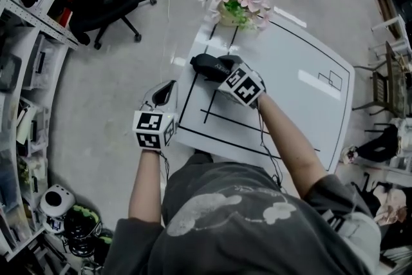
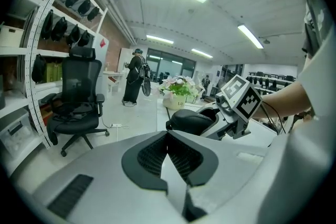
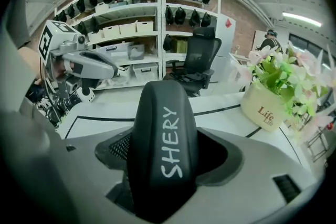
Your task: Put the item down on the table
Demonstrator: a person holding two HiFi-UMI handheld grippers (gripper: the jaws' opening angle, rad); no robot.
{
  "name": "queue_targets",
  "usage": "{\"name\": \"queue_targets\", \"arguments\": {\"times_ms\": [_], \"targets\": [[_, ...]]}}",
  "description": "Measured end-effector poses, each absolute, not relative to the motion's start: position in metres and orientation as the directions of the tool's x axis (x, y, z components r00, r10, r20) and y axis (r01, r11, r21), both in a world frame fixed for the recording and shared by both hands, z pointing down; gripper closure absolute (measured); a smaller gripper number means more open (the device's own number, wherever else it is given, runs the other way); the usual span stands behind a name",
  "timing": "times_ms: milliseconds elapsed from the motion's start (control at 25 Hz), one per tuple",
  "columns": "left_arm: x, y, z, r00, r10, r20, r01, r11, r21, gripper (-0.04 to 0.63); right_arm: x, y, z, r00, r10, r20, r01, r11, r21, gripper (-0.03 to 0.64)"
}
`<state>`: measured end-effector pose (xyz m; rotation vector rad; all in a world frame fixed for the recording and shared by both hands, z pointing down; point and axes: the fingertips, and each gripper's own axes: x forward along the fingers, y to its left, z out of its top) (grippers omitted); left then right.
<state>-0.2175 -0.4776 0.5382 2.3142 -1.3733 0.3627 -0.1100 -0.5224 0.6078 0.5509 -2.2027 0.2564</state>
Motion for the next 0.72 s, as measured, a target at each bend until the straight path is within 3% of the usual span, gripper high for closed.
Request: {"name": "queue_targets", "arguments": {"times_ms": [240, 720], "targets": [[-0.218, -0.483, 0.545, 0.477, -0.762, 0.438, -0.879, -0.419, 0.228, 0.594, -0.120, -0.522, 0.617, -0.537, -0.245, 0.807, -0.412, 0.911, 0.003, 0.274], [-0.204, -0.479, 0.541, 0.500, -0.746, 0.440, -0.866, -0.446, 0.228, 0.594, -0.122, -0.520, 0.615, -0.542, -0.268, 0.797, -0.446, 0.895, -0.002, 0.227]]}}
